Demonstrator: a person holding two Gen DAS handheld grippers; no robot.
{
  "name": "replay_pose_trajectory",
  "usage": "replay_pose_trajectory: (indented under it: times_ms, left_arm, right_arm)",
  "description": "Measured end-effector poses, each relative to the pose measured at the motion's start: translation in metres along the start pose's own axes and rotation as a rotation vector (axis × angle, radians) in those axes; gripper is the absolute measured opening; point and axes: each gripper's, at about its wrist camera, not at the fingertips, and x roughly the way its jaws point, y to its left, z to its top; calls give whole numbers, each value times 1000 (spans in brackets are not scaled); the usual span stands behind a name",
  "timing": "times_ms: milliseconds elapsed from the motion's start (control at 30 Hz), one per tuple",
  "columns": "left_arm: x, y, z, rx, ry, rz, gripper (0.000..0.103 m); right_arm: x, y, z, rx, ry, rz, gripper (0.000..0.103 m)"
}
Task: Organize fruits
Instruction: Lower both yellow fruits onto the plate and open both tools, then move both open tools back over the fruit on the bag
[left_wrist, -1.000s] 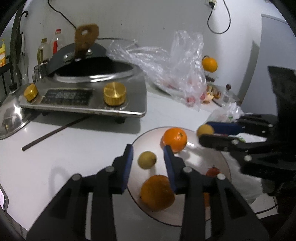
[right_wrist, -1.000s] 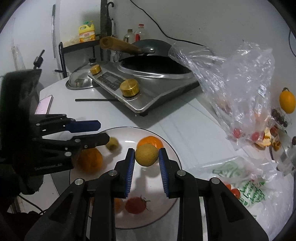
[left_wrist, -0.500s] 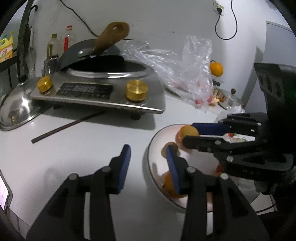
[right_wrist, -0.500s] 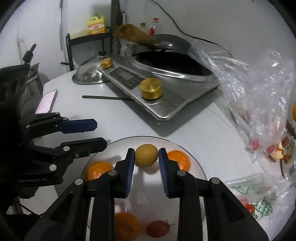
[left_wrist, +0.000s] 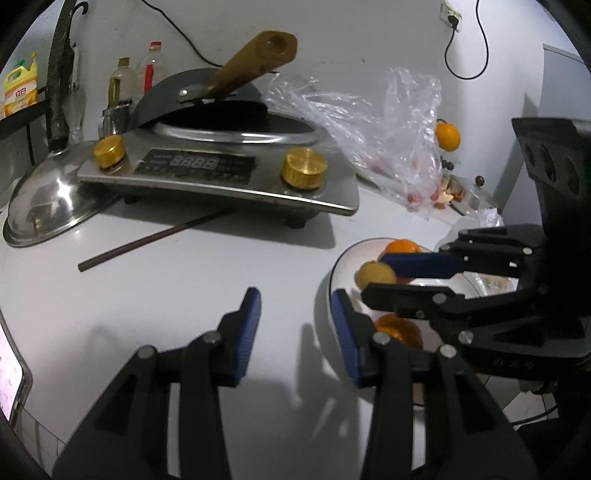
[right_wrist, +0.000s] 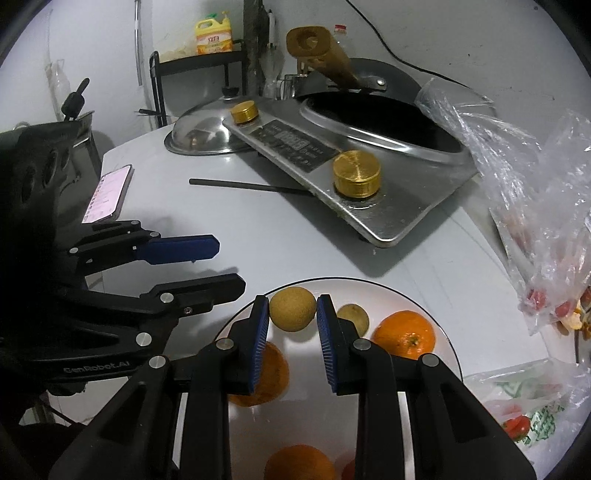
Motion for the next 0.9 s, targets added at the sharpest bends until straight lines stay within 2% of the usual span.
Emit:
replay_pose_trajectory:
  times_ms: [233, 267, 300, 367, 900]
  left_arm:
    - [-8, -2, -1, -2, -15, 3, 42]
    - [-10, -4, -2, -1, -18, 4, 47]
    - [-11, -5, -2, -1, -20, 5, 59]
    - [-15, -8, -2, -6, -30, 3, 65]
    - [-38, -53, -5, 49, -58, 0, 66]
  right_arm:
    - [-6, 3, 1, -1, -8, -16, 33]
    - [-9, 3, 0, -1, -11, -19, 33]
    - [-11, 3, 0, -1, -14, -21, 33]
    - [-18, 3, -3, 0, -22, -29, 33]
    - [-74, -12, -39, 50, -77, -98, 33]
